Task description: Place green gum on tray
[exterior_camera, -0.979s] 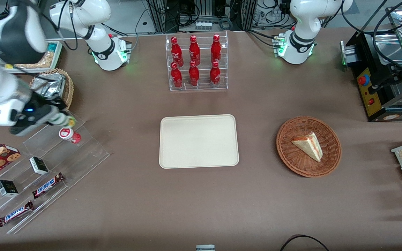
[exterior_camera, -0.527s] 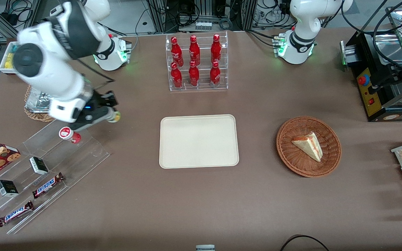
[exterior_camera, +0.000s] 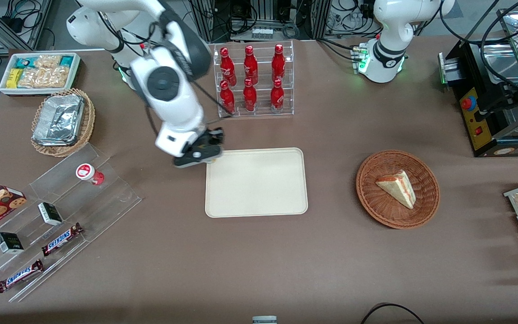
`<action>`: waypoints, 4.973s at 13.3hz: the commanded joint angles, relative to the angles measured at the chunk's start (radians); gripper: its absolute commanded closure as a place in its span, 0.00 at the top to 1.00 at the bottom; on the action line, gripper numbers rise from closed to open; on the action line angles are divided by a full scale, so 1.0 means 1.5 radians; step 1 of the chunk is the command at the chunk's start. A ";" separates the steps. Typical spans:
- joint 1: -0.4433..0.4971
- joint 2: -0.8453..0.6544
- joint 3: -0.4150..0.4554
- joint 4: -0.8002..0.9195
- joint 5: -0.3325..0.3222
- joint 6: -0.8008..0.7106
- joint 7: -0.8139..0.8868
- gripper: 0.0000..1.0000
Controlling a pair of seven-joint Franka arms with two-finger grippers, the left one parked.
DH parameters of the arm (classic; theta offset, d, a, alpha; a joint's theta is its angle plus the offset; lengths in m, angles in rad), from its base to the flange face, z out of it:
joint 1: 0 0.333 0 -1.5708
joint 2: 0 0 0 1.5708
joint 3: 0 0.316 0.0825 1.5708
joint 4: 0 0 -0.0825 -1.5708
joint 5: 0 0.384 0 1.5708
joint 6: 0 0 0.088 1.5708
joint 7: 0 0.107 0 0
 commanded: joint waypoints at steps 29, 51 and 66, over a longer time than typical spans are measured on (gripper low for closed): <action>0.060 0.080 -0.015 0.044 0.003 0.071 0.118 1.00; -0.441 -0.229 -0.016 0.025 -0.006 -0.326 -0.286 1.00; -0.531 -0.178 0.054 0.074 -0.040 -0.316 -0.330 1.00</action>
